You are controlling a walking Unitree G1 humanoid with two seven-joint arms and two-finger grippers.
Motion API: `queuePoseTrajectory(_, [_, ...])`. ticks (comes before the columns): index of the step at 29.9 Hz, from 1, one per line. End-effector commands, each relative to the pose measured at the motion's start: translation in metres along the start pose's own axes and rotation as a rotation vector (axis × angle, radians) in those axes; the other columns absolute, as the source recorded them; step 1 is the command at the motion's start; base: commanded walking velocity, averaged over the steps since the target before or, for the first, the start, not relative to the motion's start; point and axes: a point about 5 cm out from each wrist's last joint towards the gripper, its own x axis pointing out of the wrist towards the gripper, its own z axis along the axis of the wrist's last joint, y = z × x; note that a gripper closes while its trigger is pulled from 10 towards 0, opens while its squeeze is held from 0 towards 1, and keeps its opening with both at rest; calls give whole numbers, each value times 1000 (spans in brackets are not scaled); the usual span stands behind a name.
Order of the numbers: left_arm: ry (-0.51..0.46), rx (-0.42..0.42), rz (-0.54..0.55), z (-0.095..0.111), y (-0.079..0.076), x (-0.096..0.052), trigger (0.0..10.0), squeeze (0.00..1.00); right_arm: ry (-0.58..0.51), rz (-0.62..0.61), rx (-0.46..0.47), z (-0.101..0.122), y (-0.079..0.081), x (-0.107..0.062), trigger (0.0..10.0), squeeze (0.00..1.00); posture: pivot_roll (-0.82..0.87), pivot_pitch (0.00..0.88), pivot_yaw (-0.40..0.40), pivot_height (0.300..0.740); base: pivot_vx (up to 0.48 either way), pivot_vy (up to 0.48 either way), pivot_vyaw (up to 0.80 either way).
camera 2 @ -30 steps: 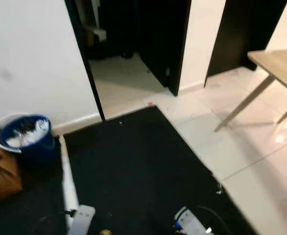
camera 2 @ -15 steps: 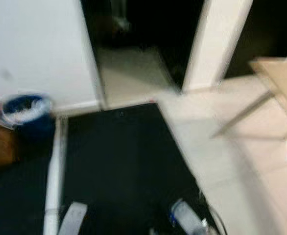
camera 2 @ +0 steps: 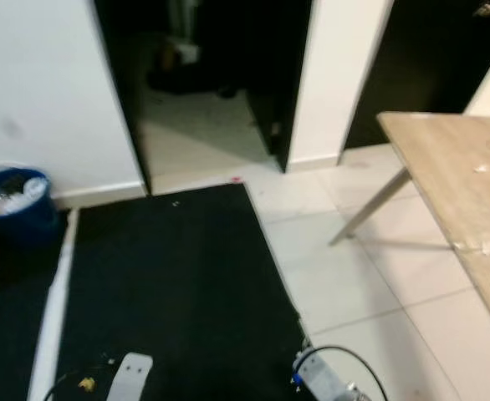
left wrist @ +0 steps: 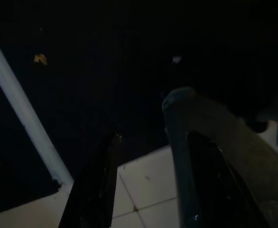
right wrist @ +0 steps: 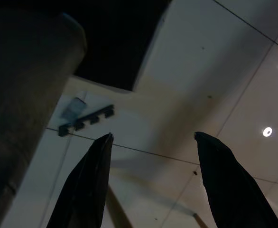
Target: Picking trash to rubbish bin
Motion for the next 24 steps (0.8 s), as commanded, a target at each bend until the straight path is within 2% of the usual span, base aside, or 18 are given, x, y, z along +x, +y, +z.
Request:
queuePoseTrajectory(1, [51,-1,-11,-13,-4,-2,10000,0,12,-8,-12,-2,-2,0,10000,0,-13,4,9,740,0,0,-594])
queuePoseTrajectory(19, [52,5,-5,-14,-4,-2,10000,0,31,-2,-19,-9,2,0,10000,0,-16,10,15,740,0,0,-776])
queuePoseTrajectory(24, [58,13,3,-16,-4,-2,10000,0,27,-2,-19,-10,4,0,10000,0,-13,20,17,740,0,0,0])
